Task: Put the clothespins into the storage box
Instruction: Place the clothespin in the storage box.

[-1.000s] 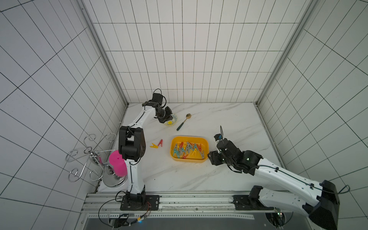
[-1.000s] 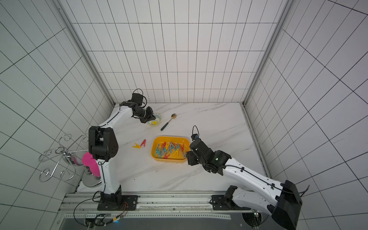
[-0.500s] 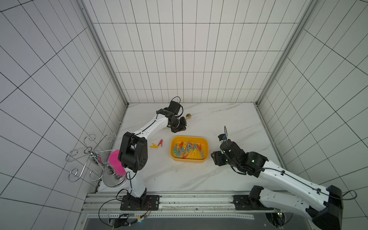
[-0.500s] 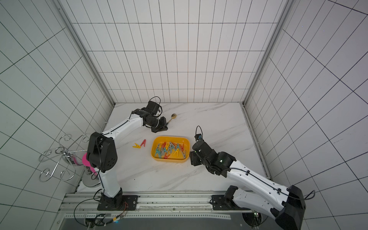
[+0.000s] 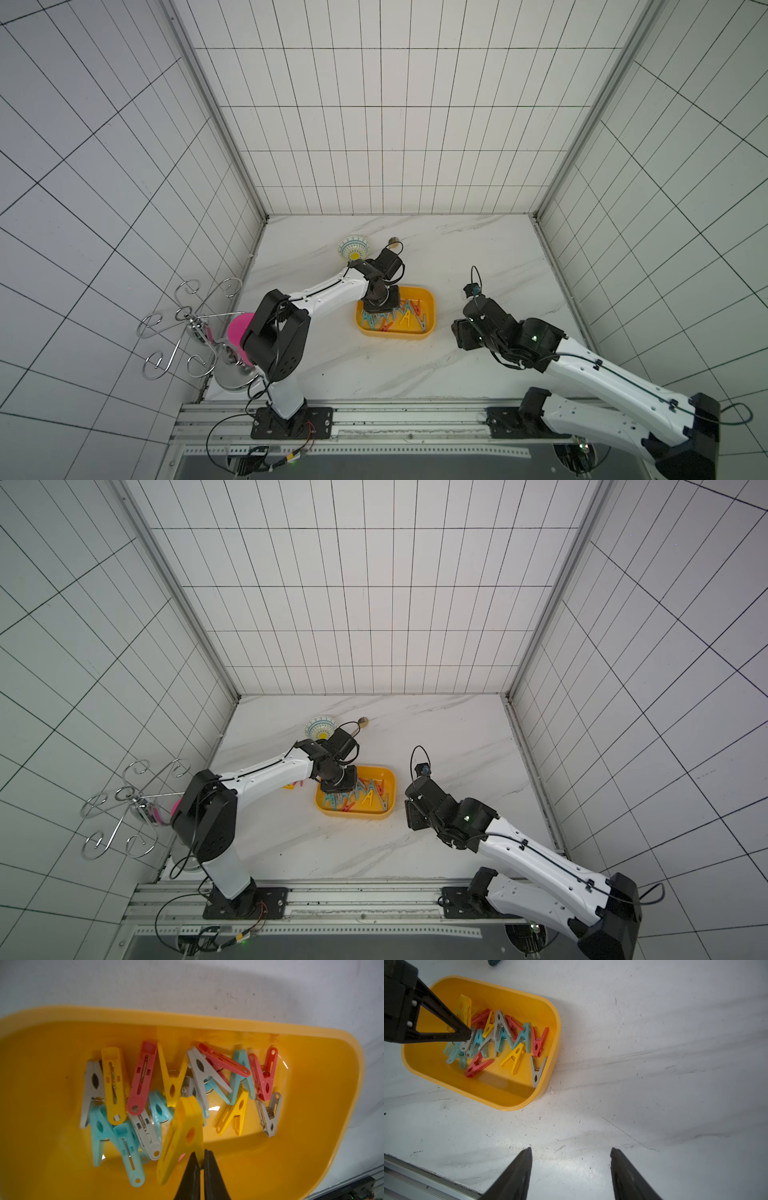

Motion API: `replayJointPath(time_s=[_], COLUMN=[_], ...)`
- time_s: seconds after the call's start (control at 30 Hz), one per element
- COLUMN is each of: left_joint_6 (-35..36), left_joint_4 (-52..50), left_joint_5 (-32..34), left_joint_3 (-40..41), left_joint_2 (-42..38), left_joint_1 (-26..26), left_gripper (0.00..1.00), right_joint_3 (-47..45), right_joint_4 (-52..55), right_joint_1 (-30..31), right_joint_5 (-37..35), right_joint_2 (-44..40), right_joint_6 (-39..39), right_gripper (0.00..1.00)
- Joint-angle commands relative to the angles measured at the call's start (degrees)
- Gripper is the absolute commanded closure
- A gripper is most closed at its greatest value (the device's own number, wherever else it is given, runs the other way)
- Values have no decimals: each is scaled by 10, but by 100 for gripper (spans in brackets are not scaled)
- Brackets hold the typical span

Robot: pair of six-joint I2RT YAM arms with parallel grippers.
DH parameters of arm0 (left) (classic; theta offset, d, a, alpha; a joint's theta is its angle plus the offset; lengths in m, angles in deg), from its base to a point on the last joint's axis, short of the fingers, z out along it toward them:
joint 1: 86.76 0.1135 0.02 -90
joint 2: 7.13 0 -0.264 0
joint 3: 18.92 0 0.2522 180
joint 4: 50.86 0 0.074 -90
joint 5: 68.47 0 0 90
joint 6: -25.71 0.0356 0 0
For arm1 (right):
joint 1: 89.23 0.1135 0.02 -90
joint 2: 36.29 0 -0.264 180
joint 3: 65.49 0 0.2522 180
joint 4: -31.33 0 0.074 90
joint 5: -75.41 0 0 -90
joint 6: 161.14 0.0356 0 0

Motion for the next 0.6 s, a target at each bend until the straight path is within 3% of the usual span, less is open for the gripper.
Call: replayJointPath(time_s=[0.0, 0.2, 0.27, 0.47, 0.57], left_joint_6=[24, 35, 30, -9, -25], left_joint_4=[-16, -25, -29, -97, -116], left_joint_5=[47, 19, 30, 192, 227], left_joint_3=[-14, -36, -42, -83, -78], left_joint_2=[17, 43, 31, -19, -29], left_joint_1=[1, 0, 0, 9, 39], left_gripper=[87, 71, 71, 61, 59], right_joint_3=[34, 49, 51, 51, 54], right_joint_4=[22, 24, 24, 24, 21], right_joint_1=[-5, -5, -5, -12, -13], right_joint_5=[-16, -12, -12, -12, -12], right_joint_2=[8, 25, 25, 37, 47], right_joint_6=[-1, -6, -7, -17, -22], right_gripper=[36, 36, 36, 36, 36])
